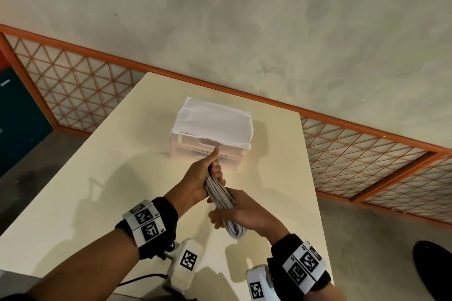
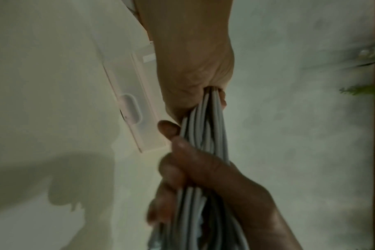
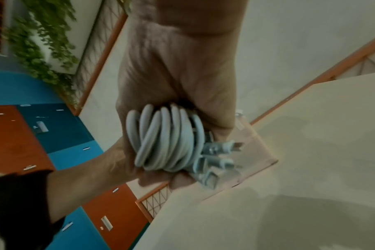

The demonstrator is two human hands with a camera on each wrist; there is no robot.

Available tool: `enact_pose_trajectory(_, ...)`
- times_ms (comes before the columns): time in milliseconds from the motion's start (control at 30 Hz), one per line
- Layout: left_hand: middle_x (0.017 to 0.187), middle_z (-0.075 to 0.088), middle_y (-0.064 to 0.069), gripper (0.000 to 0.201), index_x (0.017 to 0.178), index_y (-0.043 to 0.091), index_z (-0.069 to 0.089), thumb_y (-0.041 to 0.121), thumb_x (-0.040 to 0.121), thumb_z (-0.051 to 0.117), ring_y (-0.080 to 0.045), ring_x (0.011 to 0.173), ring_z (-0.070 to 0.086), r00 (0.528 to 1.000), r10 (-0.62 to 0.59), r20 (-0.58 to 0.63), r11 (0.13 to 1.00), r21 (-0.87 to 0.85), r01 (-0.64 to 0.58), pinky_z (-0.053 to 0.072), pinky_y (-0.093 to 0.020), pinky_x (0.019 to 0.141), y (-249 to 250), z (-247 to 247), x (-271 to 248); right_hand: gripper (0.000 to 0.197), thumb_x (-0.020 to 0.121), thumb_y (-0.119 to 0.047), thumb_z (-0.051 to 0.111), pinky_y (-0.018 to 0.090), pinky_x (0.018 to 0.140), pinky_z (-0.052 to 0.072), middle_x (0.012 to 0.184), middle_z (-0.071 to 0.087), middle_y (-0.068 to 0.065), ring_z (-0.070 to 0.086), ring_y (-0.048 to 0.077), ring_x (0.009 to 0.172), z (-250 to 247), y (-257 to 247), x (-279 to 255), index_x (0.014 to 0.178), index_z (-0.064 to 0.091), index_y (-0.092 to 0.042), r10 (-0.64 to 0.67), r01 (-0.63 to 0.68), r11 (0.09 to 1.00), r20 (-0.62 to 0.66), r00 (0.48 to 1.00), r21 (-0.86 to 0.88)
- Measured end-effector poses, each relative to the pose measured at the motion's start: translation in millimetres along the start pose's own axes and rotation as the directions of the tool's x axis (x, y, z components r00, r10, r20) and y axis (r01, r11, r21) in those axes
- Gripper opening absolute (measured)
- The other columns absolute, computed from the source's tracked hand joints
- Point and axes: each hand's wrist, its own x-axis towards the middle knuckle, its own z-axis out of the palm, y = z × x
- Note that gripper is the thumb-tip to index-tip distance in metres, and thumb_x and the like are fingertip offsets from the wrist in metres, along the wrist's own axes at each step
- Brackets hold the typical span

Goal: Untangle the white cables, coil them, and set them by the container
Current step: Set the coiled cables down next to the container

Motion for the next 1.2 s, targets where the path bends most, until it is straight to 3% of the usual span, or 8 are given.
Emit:
enact_pose_trajectory(100,0.049,0.051,0.001,0.041,0.052,0.016,0.052,0.043,0.081,0.065,-0.012,0.049,0.054,0.998,-0.036,0.055,0.999,0.035,0.034,0.052,-0.027,0.06,-6,-5,9,0.026,0.084,-0.027,0.07,0.028,0.063,0.052,0.065,0.06,0.003,0.06,0.017,0.056,-9,8,6,0.087,0.061,-0.002,-0.003,0.003,1.0,0.004,1.0,0.003)
enact_pose_trajectory(200,0.088,0.073,-0.001,0.043,0.085,0.015,0.068,0.057,0.075,0.063,-0.015,0.087,0.065,0.997,-0.079,-0.008,0.987,0.14,0.079,0.051,-0.034,0.081,-14,-22,27,0.031,0.084,-0.032,0.069,0.026,0.061,0.048,0.06,0.058,0.005,0.058,0.016,0.053,-21,26,14,0.072,0.058,-0.006,0.04,-0.04,0.999,0.009,0.999,-0.001)
enact_pose_trajectory(300,0.129,0.059,0.002,0.064,0.128,0.013,0.054,0.061,0.086,0.046,-0.014,0.114,0.054,0.993,0.002,-0.114,0.98,0.199,0.021,0.047,-0.03,0.085,-17,-42,50,0.031,0.085,-0.032,0.068,0.025,0.061,0.048,0.061,0.058,0.005,0.058,0.017,0.054,-32,41,16,0.069,0.058,-0.008,0.084,-0.084,0.996,-0.005,0.996,0.016)
enact_pose_trajectory(367,0.132,0.053,-0.003,0.063,0.137,0.005,0.042,0.052,0.094,0.037,-0.019,0.122,0.049,0.983,0.031,-0.181,0.993,0.114,-0.01,0.044,-0.031,0.09,-14,-48,66,0.031,0.086,-0.035,0.066,0.026,0.061,0.048,0.06,0.058,0.004,0.058,0.018,0.055,-37,49,18,0.07,0.058,-0.009,0.114,-0.114,0.993,-0.004,0.994,0.036)
enact_pose_trajectory(567,0.101,0.061,-0.012,0.044,0.097,0.002,0.056,0.042,0.096,0.037,-0.017,0.099,0.057,0.976,0.08,-0.202,0.997,0.025,-0.077,0.046,-0.027,0.083,3,-41,95,0.04,0.088,-0.038,0.064,0.026,0.06,0.049,0.062,0.059,0.002,0.059,0.018,0.056,-49,56,16,0.087,0.061,0.002,0.115,-0.112,0.99,-0.034,0.993,0.087)
enact_pose_trajectory(733,0.091,0.059,-0.009,0.034,0.097,0.002,0.053,0.036,0.092,0.051,-0.017,0.084,0.061,0.939,0.085,-0.334,0.996,0.018,-0.084,0.05,-0.028,0.084,-32,-74,99,0.05,0.086,-0.04,0.064,0.025,0.062,0.049,0.066,0.059,0.004,0.06,0.018,0.058,-48,84,13,0.099,0.06,0.008,0.18,-0.183,0.981,0.043,0.983,0.07)
enact_pose_trajectory(933,0.091,0.06,-0.009,0.037,0.11,-0.001,0.049,0.033,0.096,0.047,-0.017,0.083,0.063,0.943,0.165,-0.29,0.98,0.159,-0.123,0.054,-0.024,0.072,-38,-79,99,0.042,0.083,-0.05,0.056,0.022,0.061,0.05,0.071,0.06,0.004,0.061,0.015,0.06,-65,62,13,0.103,0.058,-0.014,0.144,-0.145,0.988,0.018,0.989,0.061)
enact_pose_trajectory(1200,0.085,0.063,-0.011,0.03,0.084,0.004,0.056,0.027,0.098,0.044,-0.019,0.082,0.063,0.961,0.133,-0.244,0.968,0.239,-0.073,0.051,-0.025,0.073,-47,-77,74,0.03,0.087,-0.037,0.064,0.027,0.058,0.05,0.067,0.063,0.008,0.06,0.019,0.055,-78,15,76,0.092,0.062,-0.007,0.068,-0.062,0.991,0.043,0.997,-0.115)
